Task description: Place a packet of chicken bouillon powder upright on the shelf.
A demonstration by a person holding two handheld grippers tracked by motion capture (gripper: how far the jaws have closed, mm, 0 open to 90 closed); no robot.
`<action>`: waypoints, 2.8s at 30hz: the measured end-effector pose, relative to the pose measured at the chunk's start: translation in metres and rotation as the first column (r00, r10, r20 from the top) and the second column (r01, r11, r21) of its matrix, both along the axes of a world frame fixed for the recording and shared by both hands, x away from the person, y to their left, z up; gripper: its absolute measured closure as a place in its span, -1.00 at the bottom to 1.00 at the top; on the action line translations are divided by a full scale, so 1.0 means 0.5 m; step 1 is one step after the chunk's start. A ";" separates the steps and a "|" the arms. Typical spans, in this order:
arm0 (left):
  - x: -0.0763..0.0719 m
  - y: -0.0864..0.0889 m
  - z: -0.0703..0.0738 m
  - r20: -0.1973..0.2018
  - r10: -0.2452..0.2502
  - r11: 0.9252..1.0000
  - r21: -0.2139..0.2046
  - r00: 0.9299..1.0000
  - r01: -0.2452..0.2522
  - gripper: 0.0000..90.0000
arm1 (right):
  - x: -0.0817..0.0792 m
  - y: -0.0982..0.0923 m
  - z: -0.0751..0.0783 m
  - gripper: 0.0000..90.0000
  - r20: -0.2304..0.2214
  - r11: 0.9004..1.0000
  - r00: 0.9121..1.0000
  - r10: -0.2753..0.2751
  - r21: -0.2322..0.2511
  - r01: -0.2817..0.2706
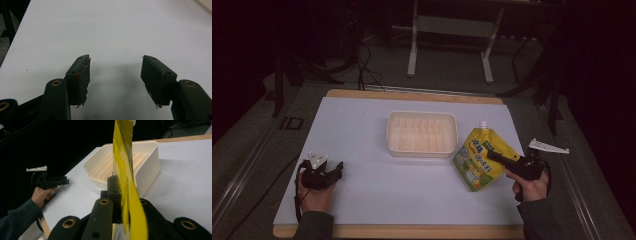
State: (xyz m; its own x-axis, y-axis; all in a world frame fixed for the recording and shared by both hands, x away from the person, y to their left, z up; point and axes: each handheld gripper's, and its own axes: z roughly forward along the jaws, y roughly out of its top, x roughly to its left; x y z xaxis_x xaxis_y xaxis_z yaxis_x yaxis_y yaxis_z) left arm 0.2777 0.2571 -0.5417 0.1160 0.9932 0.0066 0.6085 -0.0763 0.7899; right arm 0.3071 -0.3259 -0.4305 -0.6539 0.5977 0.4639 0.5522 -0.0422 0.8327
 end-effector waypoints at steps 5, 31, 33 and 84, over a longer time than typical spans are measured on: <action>0.000 0.000 0.000 -0.001 0.000 1.000 0.001 1.000 0.000 -0.11 | 0.001 0.010 0.004 1.00 0.008 1.000 1.000 -0.003 0.015 0.002; 0.000 0.000 0.000 0.001 0.001 1.000 -0.001 1.000 -0.001 -0.11 | 0.008 0.075 0.033 1.00 0.072 0.997 0.996 -0.055 0.063 0.051; 0.000 0.000 0.000 0.001 0.001 1.000 -0.001 1.000 -0.001 -0.11 | 0.009 0.080 0.035 1.00 0.078 0.996 0.995 -0.063 0.060 0.058; 0.001 0.001 0.000 -0.002 0.000 1.000 -0.005 1.000 0.000 -0.11 | 0.074 0.172 0.076 1.00 0.121 0.966 0.959 -0.257 0.064 0.251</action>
